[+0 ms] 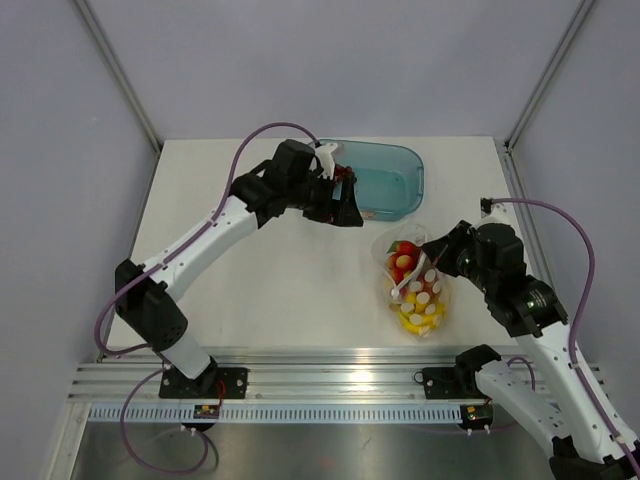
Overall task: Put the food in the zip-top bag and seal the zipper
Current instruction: Move the bin to the center of the board, then zip the zipper food storage bag at the center of the board.
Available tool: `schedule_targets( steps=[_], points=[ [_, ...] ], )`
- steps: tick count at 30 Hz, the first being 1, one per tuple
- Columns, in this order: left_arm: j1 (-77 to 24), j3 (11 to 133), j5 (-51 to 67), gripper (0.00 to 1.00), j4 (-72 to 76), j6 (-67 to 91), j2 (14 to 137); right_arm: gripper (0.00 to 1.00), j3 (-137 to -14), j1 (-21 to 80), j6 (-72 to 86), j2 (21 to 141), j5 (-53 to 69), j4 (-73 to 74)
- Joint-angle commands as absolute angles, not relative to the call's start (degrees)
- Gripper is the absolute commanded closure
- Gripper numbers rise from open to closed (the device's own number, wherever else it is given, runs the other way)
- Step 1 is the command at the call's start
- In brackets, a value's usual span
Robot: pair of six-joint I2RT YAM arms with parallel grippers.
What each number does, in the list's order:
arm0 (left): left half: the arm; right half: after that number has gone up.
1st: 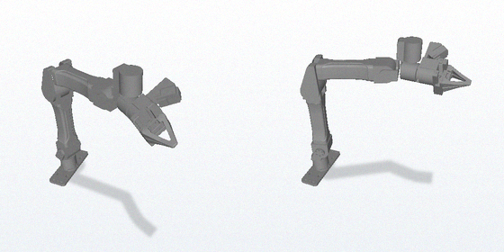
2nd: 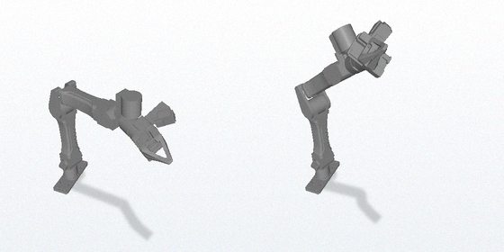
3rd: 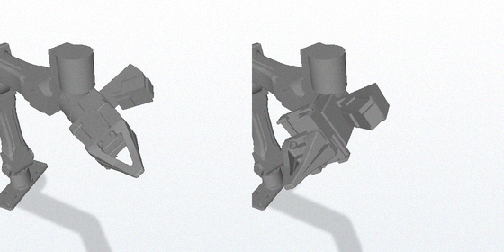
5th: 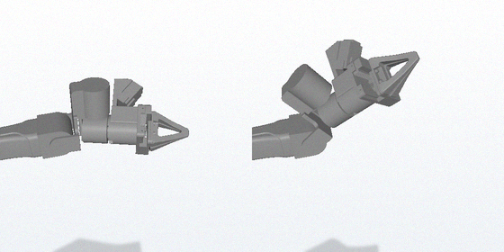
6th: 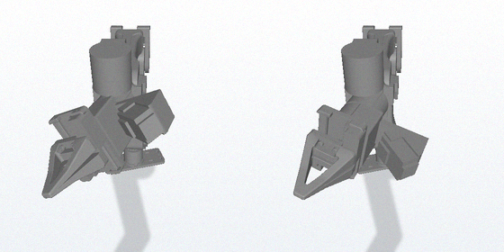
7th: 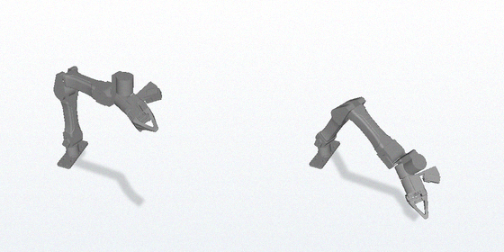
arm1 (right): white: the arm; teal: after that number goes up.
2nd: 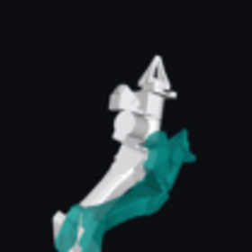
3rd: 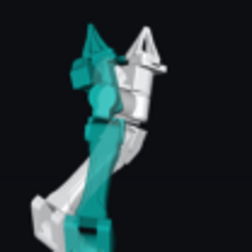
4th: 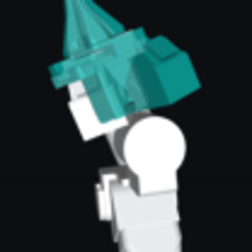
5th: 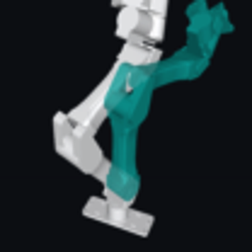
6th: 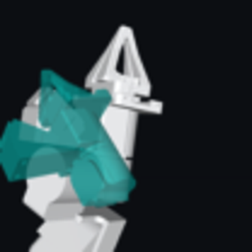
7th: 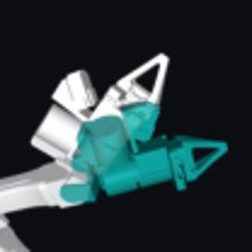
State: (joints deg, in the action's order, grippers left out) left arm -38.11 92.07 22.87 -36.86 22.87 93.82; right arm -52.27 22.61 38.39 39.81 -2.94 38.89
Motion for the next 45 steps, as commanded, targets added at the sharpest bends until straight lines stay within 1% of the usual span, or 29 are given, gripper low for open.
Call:
schedule_targets(
  steps=[1, 2, 5, 9, 11, 13, 16, 18, 20, 21, 23, 27, 32, 38, 39, 40, 42, 45],
  points=[
    [-41.73, 84.22, 25.06, 0.17, -29.81, 30.83, 88.27, 1.00, -52.47, 22.76, 39.02, 40.34, -2.55, 30.85],
    [-43.23, 81.15, 24.35, 0.18, -28.75, 31.20, 87.02, 1.00, -52.12, 22.68, 39.63, 40.78, -3.42, 30.07],
    [-48.77, 79.46, 19.70, 0.17, -27.69, 31.29, 85.35, 1.00, -51.86, 22.68, 42.01, 41.48, -4.65, 28.48],
    [-51.32, 73.32, 20.22, 0.17, -19.10, 35.67, 84.11, 1.00, -51.68, 22.68, 43.41, 42.10, -4.83, 27.16],
    [-52.73, 71.38, 17.15, 0.19, -16.63, 36.65, 83.24, 1.00, -51.94, 22.68, 43.59, 42.10, -5.62, 27.33],
    [-53.87, 66.65, 13.91, 0.22, -10.74, 37.18, 81.74, 1.00, -51.94, 22.68, 44.21, 41.66, -5.98, 27.16],
    [-54.66, 60.94, 14.32, 0.27, -1.34, 36.21, 81.83, 1.00, -51.59, 22.68, 45.17, 40.96, -6.33, 26.46],
    [-55.98, 59.16, 13.28, 0.30, 4.27, 35.16, 81.65, 1.00, -51.68, 22.68, 45.53, 40.96, -6.33, 26.19],
    [-57.39, 57.49, 9.60, 0.31, 6.32, 34.28, 81.48, 1.00, -52.38, 22.68, 45.53, 41.13, -6.50, 26.45],
    [-58.09, 57.39, 8.45, 0.33, 7.37, 33.23, 81.56, 1.00, -52.64, 22.68, 45.27, 41.31, -6.59, 26.54],
    [-60.37, 57.04, 4.85, 0.35, 7.99, 32.09, 81.74, 1.00, -53.26, 22.76, 45.18, 41.40, -6.94, 26.63],
    [-63.36, 56.16, 1.42, 0.37, 12.21, 29.89, 81.65, 1.00, -53.61, 22.68, 44.91, 41.31, -7.12, 26.63],
    [-65.12, 56.86, 0.26, 0.44, 13.10, 29.27, 83.58, 1.00, -54.23, 22.76, 44.91, 41.48, -7.38, 26.98],
    [-66.53, 57.48, -5.70, 0.47, 11.61, 29.71, 84.37, 1.00, -54.49, 22.76, 45.09, 41.13, -7.82, 27.16],
    [-66.71, 57.48, -7.89, 0.51, 11.34, 29.53, 84.55, 1.00, -54.49, 22.68, 45.09, 41.13, -7.91, 27.16],
    [-66.88, 57.39, -9.13, 0.52, 10.99, 29.53, 84.72, 1.00, -54.49, 22.68, 45.17, 41.05, -7.91, 27.07],
    [-67.15, 57.13, -11.33, 0.52, 10.90, 29.27, 85.25, 1.00, -54.58, 22.68, 45.35, 41.04, -7.91, 26.90],
    [-67.32, 57.57, -11.34, 0.52, 10.64, 28.92, 86.39, 1.00, -54.93, 22.76, 45.26, 41.04, -8.00, 27.07]
  ],
)
